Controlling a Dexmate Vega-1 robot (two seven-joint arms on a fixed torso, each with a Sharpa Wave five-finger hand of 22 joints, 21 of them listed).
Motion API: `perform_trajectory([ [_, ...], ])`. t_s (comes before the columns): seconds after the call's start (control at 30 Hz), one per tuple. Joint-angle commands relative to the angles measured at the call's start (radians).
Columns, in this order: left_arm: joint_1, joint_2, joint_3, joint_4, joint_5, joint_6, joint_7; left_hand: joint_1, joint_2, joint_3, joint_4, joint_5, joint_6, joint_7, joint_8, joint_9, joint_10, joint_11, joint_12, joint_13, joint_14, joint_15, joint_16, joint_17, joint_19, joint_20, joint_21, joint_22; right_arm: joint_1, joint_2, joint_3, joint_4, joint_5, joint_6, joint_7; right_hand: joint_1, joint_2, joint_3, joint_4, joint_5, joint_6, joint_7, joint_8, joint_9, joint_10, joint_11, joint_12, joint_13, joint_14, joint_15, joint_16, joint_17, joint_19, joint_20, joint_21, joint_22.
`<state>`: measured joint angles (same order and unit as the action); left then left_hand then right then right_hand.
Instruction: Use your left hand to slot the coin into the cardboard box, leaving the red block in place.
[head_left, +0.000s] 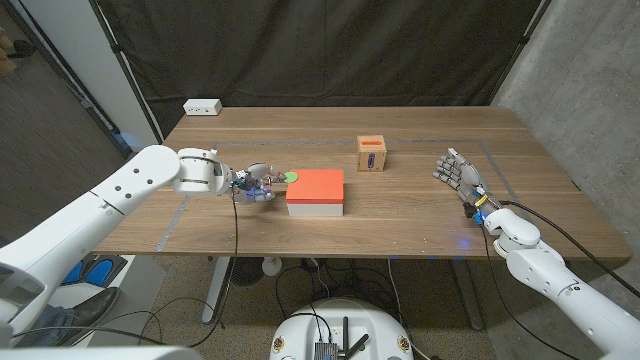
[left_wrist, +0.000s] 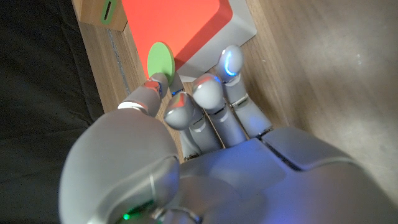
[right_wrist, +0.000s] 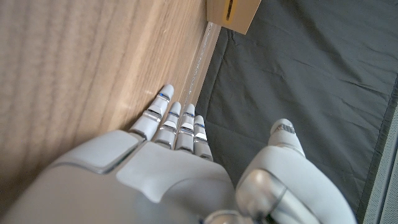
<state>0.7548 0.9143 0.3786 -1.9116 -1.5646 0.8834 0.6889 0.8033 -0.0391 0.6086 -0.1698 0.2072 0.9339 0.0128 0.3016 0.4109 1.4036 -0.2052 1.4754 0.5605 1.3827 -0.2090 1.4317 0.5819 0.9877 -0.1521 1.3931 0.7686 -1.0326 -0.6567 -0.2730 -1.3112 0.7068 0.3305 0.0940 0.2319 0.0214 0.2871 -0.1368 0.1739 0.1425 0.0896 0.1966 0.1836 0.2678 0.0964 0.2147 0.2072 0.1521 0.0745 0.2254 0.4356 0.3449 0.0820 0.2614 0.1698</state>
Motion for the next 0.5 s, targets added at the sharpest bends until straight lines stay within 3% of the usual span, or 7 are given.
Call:
perform_trajectory([
  [0.03, -0.001, -0.001, 0.006, -0.001, 0.003, -0.008, 0.0, 0.0, 0.002, 0.009, 0.001, 0.004, 0.012, -0.002, 0.0, 0.003, 0.0, -0.002, 0.002, 0.003, 0.005, -0.001, 0.009, 0.002, -0.003, -0.06, 0.005, -0.012, 0.01, 0.004, -0.004, 0.015, 0.0, 0.001, 0.01, -0.001, 0.01, -0.001, -0.007, 0.004, 0.008, 0.002, 0.004, 0.005, 0.011, 0.0, 0.004, 0.002, 0.008, -0.003, 0.005, 0.002, 0.01, -0.002, -0.006, 0.006],
  [0.5, 0.007, -0.012, 0.008, -0.014, -0.015, -0.025, 0.059, 0.013, 0.022, 0.03, -0.002, 0.008, 0.069, -0.002, 0.016, 0.018, 0.002, 0.003, 0.01, -0.006, 0.005, -0.001, 0.017, 0.007, -0.008, -0.06, 0.026, -0.024, 0.013, 0.009, -0.002, 0.041, 0.008, 0.008, 0.021, -0.002, 0.01, -0.002, -0.007, 0.004, 0.007, 0.001, 0.003, 0.005, 0.015, -0.002, 0.004, 0.003, 0.01, -0.002, 0.006, 0.001, 0.014, -0.001, -0.011, 0.006],
])
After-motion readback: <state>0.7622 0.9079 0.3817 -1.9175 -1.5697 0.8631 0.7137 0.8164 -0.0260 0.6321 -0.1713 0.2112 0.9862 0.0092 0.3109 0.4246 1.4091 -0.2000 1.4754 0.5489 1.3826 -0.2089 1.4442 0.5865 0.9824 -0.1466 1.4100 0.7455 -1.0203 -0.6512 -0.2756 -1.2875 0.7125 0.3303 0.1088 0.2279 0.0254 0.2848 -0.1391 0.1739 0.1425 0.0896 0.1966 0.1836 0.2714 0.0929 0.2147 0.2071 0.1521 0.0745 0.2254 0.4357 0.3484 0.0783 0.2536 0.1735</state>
